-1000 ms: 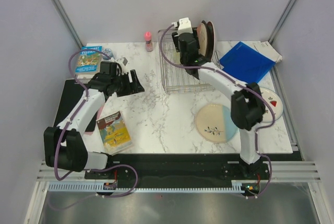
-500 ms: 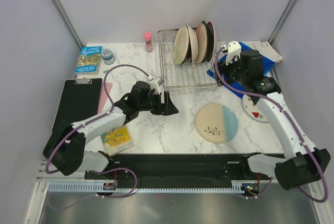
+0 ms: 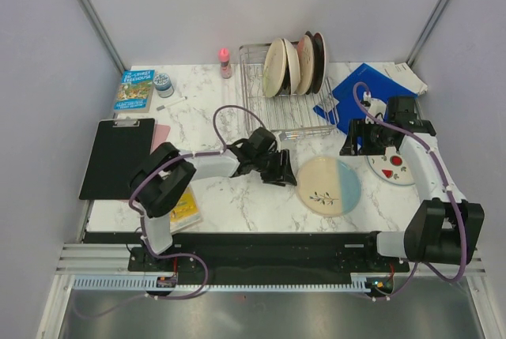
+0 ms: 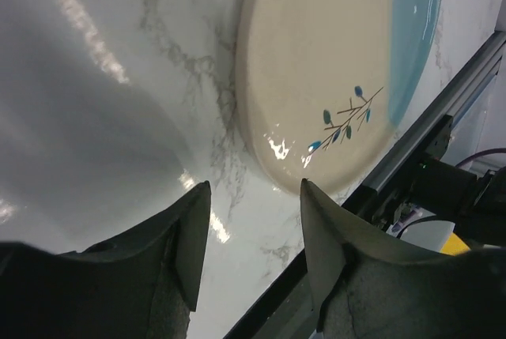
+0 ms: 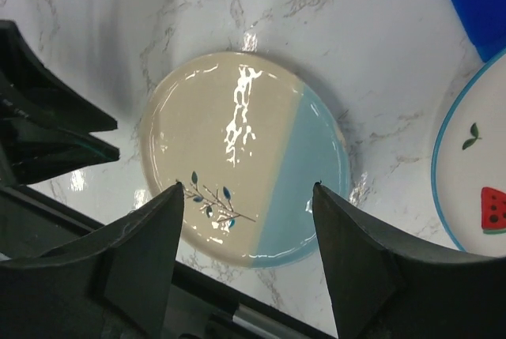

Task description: Load the plates into the dish rack

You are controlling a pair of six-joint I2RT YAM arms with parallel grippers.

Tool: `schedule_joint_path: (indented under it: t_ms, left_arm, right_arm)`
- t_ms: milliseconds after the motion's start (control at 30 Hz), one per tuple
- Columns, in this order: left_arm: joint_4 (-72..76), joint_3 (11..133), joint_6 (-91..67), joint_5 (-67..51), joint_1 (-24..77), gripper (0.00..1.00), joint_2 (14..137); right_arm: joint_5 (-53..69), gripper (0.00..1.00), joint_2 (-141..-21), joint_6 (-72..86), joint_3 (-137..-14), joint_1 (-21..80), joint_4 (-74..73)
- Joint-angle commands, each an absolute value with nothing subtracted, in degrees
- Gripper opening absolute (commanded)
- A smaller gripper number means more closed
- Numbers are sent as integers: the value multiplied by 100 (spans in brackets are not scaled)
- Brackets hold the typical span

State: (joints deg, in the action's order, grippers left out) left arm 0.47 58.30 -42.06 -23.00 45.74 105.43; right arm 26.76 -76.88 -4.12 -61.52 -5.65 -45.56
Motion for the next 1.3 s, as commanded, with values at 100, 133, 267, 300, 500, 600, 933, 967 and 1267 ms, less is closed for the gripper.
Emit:
schedule_joint_path:
  t_ms: [100,133,267,300,500,600,933,967,1267]
  left_arm:
    - [-1062,7153,-4369,-1934,4966,53,11354]
    - [-1203,7346,-4368,-1768,5027,53,11399]
    - [-1958,7620,-4508,-1135,5054,45,11478]
    - [-2195,7655,-4561,-1012,5054,43,11505]
    - [-2645,8006,-4324,-449,5203,36,11821]
    - [-2865,7989,-4263,-186,5203,36,11918]
    - [-2866,5899,-4088,140,4369,43,10460]
    - [-2787,5776,-3939,149,4333,43,10363]
    - [-1662,5071,-3770,-797,4316,41,10195]
  right_arm:
    - [2857,74,-7172,-1203,-6091,-659,-4983]
    - [2830,74,-7163,-1256,-6100,-668,-5009]
    - [2576,74,-7102,-1467,-6196,-712,-5080]
    - [2540,75,-7093,-1537,-6222,-729,-5080]
    - [2434,75,-7101,-1775,-6363,-870,-5089]
    - [2426,76,-7128,-1898,-6451,-923,-5106]
    - [3985,77,-7953,-3311,-6574,-993,-6133]
    - [4234,79,-8293,-3505,-6626,-1011,-6518]
    - [6090,87,-10140,-4473,-6610,-923,-7286]
